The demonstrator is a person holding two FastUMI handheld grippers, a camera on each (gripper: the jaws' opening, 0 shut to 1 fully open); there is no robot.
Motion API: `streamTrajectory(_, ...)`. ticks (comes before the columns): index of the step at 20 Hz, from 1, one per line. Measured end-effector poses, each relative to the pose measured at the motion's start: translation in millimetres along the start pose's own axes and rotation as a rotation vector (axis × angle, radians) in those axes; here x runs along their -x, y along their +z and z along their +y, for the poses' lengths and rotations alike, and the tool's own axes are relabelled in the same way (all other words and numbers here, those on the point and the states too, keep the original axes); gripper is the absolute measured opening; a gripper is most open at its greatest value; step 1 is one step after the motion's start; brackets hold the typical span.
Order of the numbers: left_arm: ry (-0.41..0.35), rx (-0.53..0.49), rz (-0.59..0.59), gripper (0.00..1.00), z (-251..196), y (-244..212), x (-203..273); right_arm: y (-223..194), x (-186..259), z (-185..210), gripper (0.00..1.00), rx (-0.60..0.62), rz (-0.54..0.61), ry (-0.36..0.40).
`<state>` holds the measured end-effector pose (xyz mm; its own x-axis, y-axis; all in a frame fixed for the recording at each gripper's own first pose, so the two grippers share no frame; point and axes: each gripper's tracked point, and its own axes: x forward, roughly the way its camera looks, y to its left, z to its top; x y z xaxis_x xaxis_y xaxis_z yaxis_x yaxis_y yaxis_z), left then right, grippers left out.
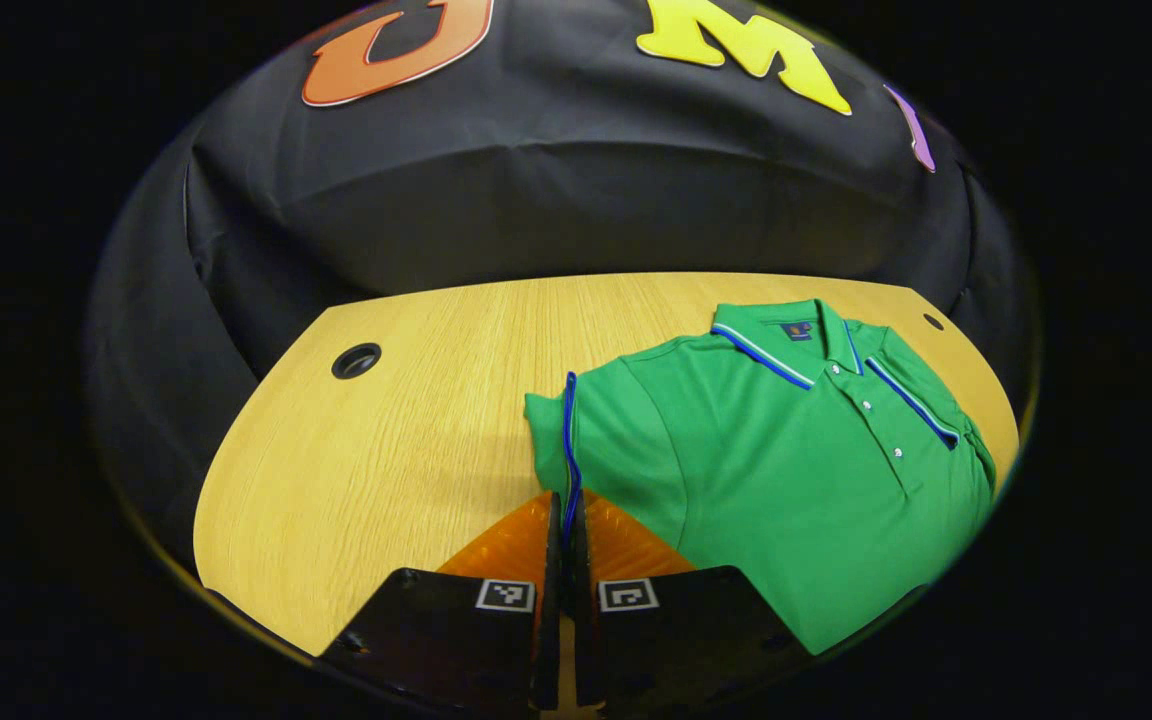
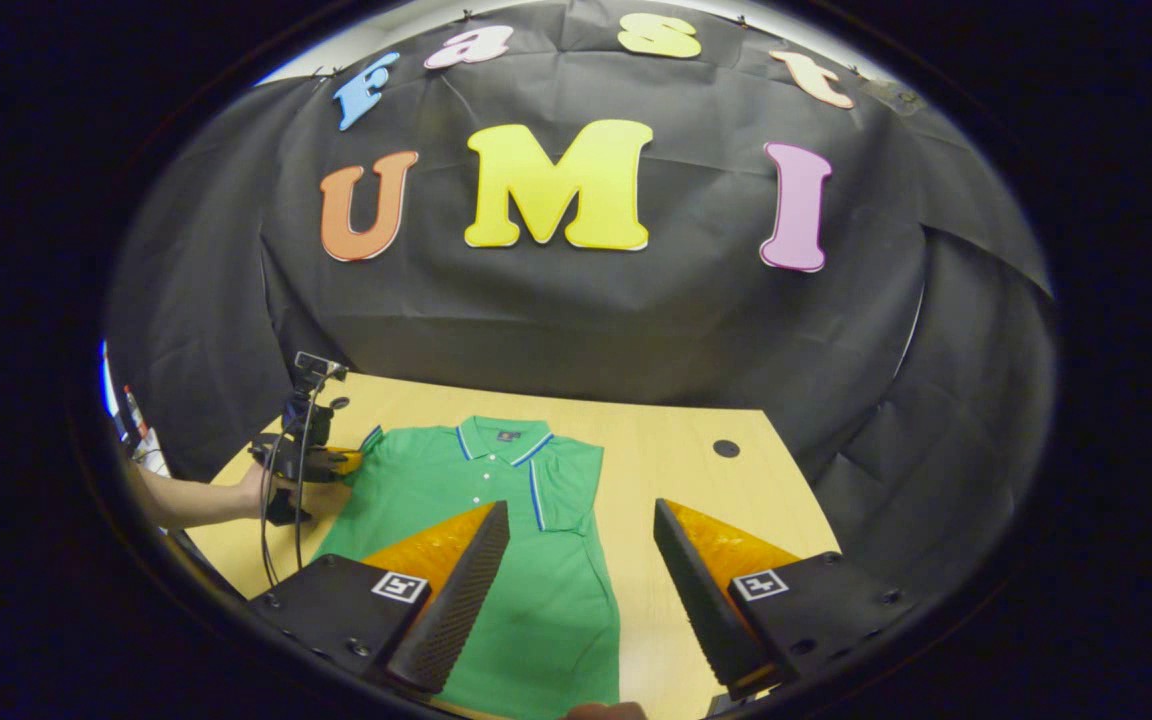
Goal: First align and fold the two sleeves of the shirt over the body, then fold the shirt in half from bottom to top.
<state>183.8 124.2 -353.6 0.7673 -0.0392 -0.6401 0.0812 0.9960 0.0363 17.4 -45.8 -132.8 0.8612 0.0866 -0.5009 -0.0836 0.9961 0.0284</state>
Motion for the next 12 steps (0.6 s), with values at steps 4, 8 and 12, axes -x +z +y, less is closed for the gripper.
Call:
streamTrajectory(4,-0.033,0.022,-0.015,0.05,-6,12,7,-4,0,-4,0.94,-0.037,-0.003,-0.002)
streamTrajectory(8,-0.025,0.008,-0.046,0.04,-13,31,19,-8,5,-12,0.92,-0.059,-0.009,-0.013)
streamTrajectory(12,-0.026,-0.053,-0.069,0.04,-36,51,26,-8,14,-27,0.92,-0.086,-0.031,-0.035)
